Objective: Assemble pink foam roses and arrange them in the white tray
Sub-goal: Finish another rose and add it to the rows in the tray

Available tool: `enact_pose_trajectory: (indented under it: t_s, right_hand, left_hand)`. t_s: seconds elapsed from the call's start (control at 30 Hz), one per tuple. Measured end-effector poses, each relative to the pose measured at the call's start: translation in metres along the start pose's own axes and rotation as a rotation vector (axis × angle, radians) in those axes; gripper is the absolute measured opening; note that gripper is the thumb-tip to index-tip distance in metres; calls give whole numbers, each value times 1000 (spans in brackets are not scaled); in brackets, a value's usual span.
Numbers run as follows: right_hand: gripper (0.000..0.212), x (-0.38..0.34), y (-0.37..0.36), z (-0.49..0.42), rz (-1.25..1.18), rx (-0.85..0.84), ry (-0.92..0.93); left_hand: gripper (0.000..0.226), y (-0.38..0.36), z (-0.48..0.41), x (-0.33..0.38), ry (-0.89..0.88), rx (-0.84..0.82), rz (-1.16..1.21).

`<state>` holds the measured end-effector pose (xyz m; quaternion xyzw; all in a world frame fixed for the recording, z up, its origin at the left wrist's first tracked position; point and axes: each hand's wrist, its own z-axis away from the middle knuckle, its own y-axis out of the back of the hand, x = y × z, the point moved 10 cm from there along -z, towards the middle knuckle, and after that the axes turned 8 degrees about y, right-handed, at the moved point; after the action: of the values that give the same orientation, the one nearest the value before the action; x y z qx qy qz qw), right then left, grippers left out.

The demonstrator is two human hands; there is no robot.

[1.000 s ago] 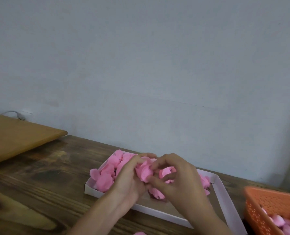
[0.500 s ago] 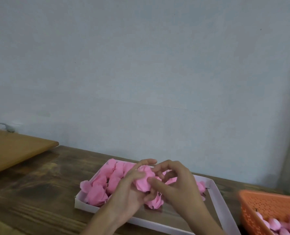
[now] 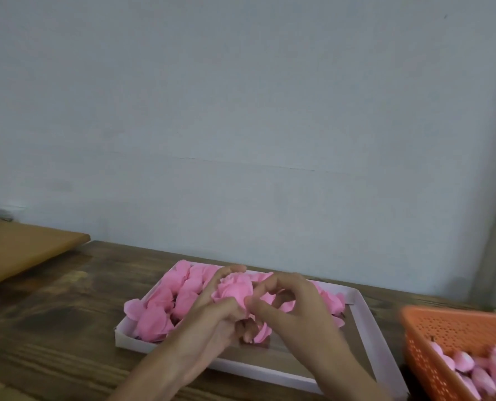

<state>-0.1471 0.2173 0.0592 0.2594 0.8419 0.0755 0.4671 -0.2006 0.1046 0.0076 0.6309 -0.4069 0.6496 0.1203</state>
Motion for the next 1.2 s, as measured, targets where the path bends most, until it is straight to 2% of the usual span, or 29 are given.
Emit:
enact_pose_trajectory:
  t_s: [0.07, 0.13, 0.27, 0.33, 0.37, 0.5, 0.6, 0.67, 0.8, 1.0, 1.1, 1.2]
  right_hand:
    - [13, 0, 1, 1, -9, 20, -3]
    - [12, -2, 1, 1, -10, 12, 4]
    - [10, -2, 2, 2, -38, 5, -4]
    - [9, 0, 1, 2, -18, -14, -2]
    - [8, 0, 0, 2, -8, -26, 2]
    - [7, 2, 0, -1, -57, -54, -6]
    - [7, -3, 3, -3, -113, -19, 8]
    - [7, -5, 4, -3, -118, -15, 15]
    - [10, -8, 0, -2, -59, -60, 53]
    - [6, -5, 1, -3, -63, -50, 26]
    - [10, -8, 0, -1, -111, -63, 32]
    - [15, -15, -2, 2, -134, -48, 58]
  left_hand:
    - [82, 0, -4, -4, -4, 28, -41]
    - [76, 0, -6, -6, -9, 48, -26]
    - [31, -5, -7, -9, -3, 50, 20]
    - [22, -7, -6, -12, 19, 32, 15]
    - [26, -6, -6, -12, 27, 37, 15]
    - [69, 7, -3, -7, 3, 135, 12]
    - [78, 13, 0, -1, -32, 171, -34]
    - [73, 12, 0, 1, -45, 160, -54]
    - [39, 7, 2, 3, -96, 147, -90]
    - [42, 10, 6, 3, -115, 225, -80]
    - [38, 5, 8, 7, -145, 190, -110]
    - [43, 3, 10, 11, -171, 170, -103]
